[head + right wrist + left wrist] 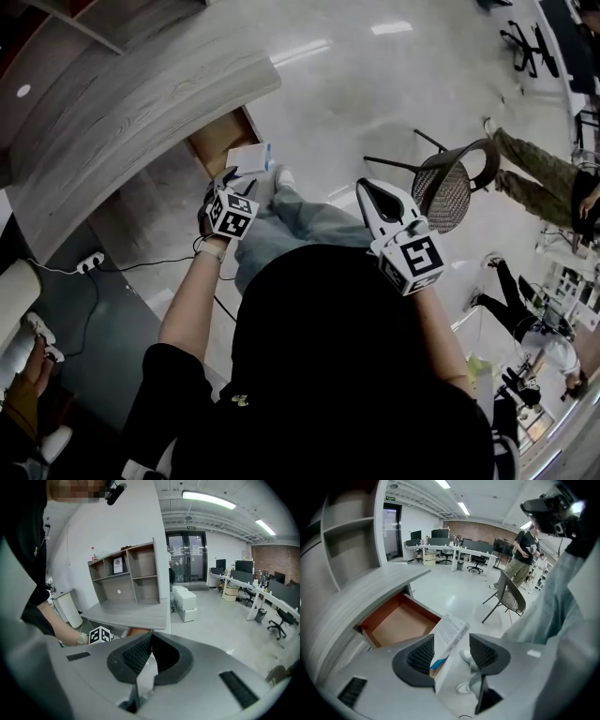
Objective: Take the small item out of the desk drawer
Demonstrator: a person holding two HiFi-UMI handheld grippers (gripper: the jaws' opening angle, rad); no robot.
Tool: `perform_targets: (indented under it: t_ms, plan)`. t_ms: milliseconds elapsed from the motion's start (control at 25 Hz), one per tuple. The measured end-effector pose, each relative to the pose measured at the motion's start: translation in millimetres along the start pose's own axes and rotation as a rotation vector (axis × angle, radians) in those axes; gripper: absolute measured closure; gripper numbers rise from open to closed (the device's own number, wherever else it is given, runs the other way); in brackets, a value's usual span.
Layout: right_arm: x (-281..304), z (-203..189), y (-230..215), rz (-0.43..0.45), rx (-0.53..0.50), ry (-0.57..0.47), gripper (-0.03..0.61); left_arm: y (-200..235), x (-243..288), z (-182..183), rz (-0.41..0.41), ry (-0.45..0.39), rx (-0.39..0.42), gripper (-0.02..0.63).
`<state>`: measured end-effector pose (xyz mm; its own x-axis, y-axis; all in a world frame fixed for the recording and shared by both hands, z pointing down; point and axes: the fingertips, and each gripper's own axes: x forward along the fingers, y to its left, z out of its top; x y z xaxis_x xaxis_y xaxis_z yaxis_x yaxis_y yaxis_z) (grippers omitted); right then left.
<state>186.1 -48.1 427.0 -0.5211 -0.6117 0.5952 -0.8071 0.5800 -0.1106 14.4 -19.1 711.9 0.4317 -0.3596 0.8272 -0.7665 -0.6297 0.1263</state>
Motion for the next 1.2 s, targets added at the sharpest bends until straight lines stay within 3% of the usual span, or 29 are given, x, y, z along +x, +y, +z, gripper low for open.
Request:
perform_targets:
  t_ms: [160, 600, 920, 1200]
  plan:
    - [-4.6, -12.5, -9.5, 0.002, -0.031, 0.027, 0.581, -1.4, 21.4, -10.3, 0.005, 0.043, 0.053, 0.366]
    - [-3.2, -19.2, -21.9, -0.011, -0.048, 0.063, 0.581, -2.5, 51.3, -28.2, 0.005, 0.106, 0.103, 0.357]
    - [0.3, -13.1, -25.3, -0.015, -0.064, 0.052, 0.581, 3.7, 50.3, -22.9, -0.033, 0.068, 0.028, 0.361]
    - [1.4, -4.8, -16.8, -0.007, -0.082, 0.007, 0.581, 7.9, 29.4, -17.5, -0.009, 0.051, 0.035, 0.435]
